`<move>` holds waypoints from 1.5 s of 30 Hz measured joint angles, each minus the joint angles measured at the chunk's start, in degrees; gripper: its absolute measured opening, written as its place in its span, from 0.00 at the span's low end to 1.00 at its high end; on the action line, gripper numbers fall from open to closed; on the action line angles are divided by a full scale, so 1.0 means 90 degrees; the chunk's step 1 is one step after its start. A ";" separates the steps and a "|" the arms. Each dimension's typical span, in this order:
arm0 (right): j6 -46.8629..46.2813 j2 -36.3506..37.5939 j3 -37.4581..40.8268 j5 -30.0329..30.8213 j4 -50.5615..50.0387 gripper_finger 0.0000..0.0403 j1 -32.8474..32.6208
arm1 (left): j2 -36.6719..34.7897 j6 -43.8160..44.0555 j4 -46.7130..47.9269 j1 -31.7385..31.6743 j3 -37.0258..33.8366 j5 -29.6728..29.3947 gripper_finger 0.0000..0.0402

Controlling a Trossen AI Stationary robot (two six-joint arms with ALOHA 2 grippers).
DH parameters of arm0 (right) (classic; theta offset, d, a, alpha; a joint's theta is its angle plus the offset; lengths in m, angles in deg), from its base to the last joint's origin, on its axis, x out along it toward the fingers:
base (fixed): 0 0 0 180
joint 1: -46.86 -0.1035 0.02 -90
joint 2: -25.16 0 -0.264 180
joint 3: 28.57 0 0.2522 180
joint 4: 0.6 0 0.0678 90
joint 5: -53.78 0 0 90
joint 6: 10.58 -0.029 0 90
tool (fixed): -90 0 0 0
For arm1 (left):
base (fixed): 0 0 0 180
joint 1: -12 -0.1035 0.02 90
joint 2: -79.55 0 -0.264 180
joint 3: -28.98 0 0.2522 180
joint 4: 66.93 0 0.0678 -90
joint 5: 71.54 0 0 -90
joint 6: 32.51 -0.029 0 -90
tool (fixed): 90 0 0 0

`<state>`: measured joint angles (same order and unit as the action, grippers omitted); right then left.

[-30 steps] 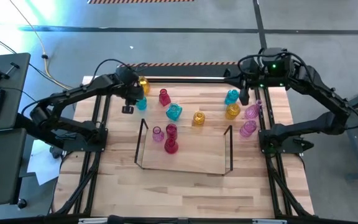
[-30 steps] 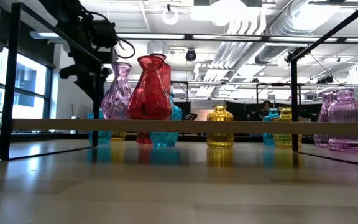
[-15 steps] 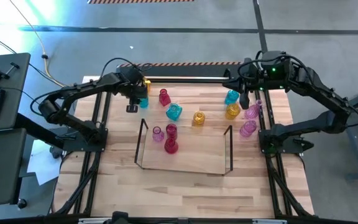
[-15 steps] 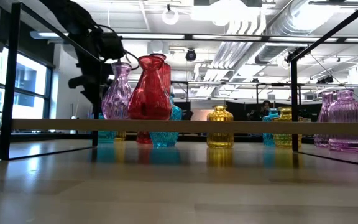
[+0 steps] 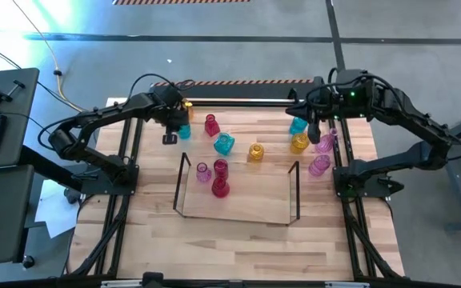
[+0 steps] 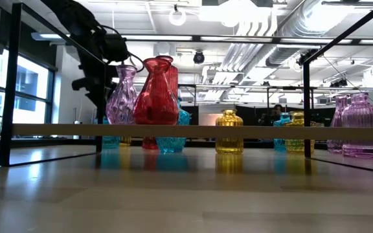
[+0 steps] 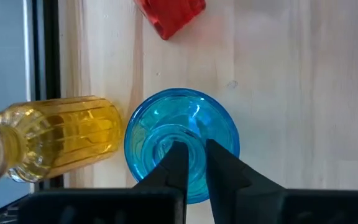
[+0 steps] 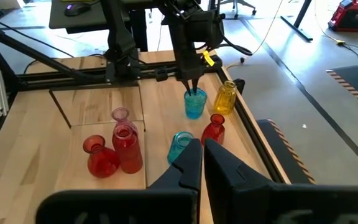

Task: Sort vases onto shelf
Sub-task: Put the top left blue vase on the shelf

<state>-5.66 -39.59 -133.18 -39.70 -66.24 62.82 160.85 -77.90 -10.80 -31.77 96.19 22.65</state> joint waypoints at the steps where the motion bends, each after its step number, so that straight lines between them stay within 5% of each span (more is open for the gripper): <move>1: -0.0007 0.0000 0.0000 0.0010 0.0000 0.00 -0.0028 | -0.0018 0.0044 0.0014 0.0002 -0.0002 -0.0001 0.07; 11: -0.0144 0.0000 0.0000 0.0254 0.0002 0.00 -0.0233 | -0.0518 0.0210 0.0471 0.0007 -0.0032 -0.0271 0.05; 25: -0.0217 -0.0007 0.0000 0.0461 0.0027 0.00 -0.0245 | -0.2878 0.0829 0.0700 0.0401 0.0098 -0.0707 0.06; 35: -0.0280 -0.0010 0.0000 0.0546 0.0027 0.00 -0.0245 | -0.3436 0.1610 0.0833 0.1844 0.1311 -0.0568 0.06; 45: -0.0227 -0.0015 0.0436 0.0708 0.0374 0.00 -0.0233 | -0.2427 0.1918 0.0274 0.3706 0.2412 -0.0655 0.06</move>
<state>-7.71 -39.73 -129.25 -33.33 -62.88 60.72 139.01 -60.64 -8.33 1.58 117.89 16.75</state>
